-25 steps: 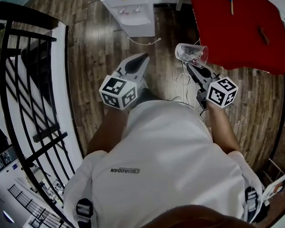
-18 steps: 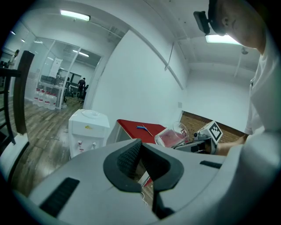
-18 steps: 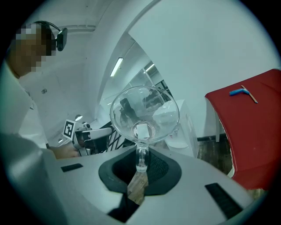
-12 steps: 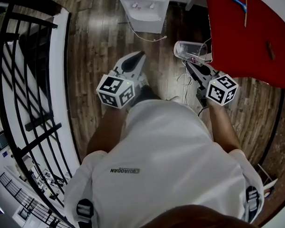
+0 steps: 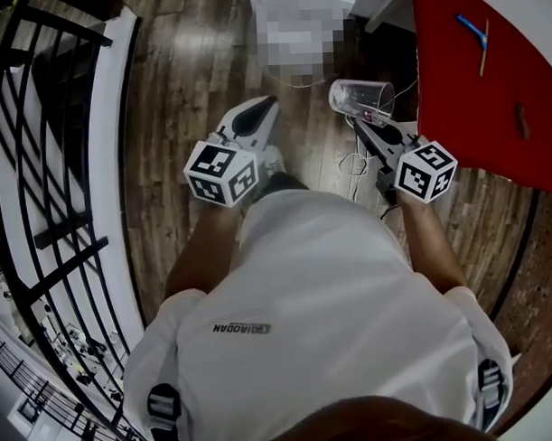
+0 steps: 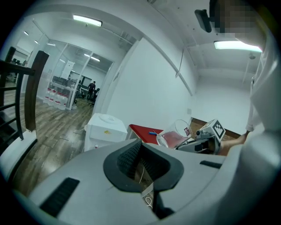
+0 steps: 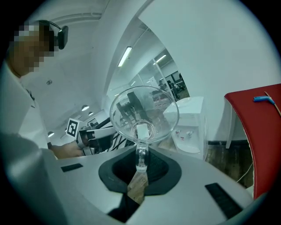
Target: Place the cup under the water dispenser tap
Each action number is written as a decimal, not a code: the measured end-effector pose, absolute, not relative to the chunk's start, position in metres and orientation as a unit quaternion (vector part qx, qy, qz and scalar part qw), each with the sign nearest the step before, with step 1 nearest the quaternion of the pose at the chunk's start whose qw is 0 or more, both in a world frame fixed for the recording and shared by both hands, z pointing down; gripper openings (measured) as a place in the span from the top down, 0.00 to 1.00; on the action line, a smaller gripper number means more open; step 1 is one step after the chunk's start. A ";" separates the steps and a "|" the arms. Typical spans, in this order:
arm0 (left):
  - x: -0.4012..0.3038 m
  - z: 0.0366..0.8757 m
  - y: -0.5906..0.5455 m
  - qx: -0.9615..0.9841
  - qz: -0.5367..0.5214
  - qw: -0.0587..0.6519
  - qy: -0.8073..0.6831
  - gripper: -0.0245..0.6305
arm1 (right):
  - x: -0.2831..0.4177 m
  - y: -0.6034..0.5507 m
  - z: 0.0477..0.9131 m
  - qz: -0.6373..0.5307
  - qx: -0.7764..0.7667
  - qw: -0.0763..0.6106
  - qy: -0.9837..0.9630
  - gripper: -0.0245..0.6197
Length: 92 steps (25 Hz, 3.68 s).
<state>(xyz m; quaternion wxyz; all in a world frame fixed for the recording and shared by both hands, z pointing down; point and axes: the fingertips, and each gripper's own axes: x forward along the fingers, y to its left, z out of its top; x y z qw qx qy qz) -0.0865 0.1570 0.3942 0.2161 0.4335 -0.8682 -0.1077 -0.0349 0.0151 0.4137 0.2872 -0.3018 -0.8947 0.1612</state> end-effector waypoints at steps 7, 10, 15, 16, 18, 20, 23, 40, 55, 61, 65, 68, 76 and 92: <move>-0.123 0.392 0.177 0.437 -0.113 0.208 -0.868 0.97 | -0.071 0.043 0.408 0.152 -0.307 0.284 -0.896 0.90; -0.138 0.390 0.184 0.444 -0.108 0.205 -0.865 0.97 | -0.083 0.051 0.405 0.156 -0.300 0.277 -0.899 0.90; -0.155 0.385 0.196 0.454 -0.105 0.198 -0.863 0.97 | -0.097 0.056 0.403 0.157 -0.282 0.270 -0.907 0.90; -0.157 0.385 0.199 0.455 -0.104 0.198 -0.862 0.97 | -0.099 0.057 0.403 0.158 -0.278 0.270 -0.908 0.90; -0.160 0.386 0.202 0.459 -0.102 0.199 -0.860 0.97 | -0.104 0.060 0.404 0.159 -0.273 0.269 -0.910 0.90; -0.161 0.389 0.204 0.463 -0.100 0.201 -0.858 0.97 | -0.108 0.064 0.405 0.161 -0.271 0.269 -0.910 0.90; -0.160 0.391 0.207 0.464 -0.106 0.202 -0.856 0.97 | -0.109 0.072 0.407 0.158 -0.275 0.272 -0.908 0.90; -0.178 0.412 0.217 0.424 -0.090 0.212 -0.876 0.97 | -0.134 0.074 0.448 0.124 -0.290 0.313 -0.896 0.90; -0.231 0.493 0.149 0.425 -0.045 0.279 -0.860 0.97 | -0.201 0.035 0.567 0.119 -0.272 0.386 -0.873 0.90; -0.255 0.539 0.131 0.424 -0.034 0.307 -0.851 0.97 | -0.219 0.021 0.625 0.079 -0.268 0.422 -0.863 0.90; -0.268 0.569 0.125 0.414 -0.039 0.329 -0.848 0.97 | -0.229 0.014 0.661 0.071 -0.265 0.443 -0.854 0.90; -0.275 0.591 0.119 0.405 -0.050 0.346 -0.845 0.97 | -0.238 0.011 0.685 0.063 -0.264 0.457 -0.847 0.90; -0.283 0.638 0.106 0.396 -0.062 0.378 -0.834 0.97 | -0.265 0.008 0.735 0.054 -0.263 0.479 -0.836 0.90; -0.294 0.696 0.118 0.361 -0.080 0.414 -0.832 0.97 | -0.305 0.040 0.815 0.034 -0.267 0.510 -0.817 0.90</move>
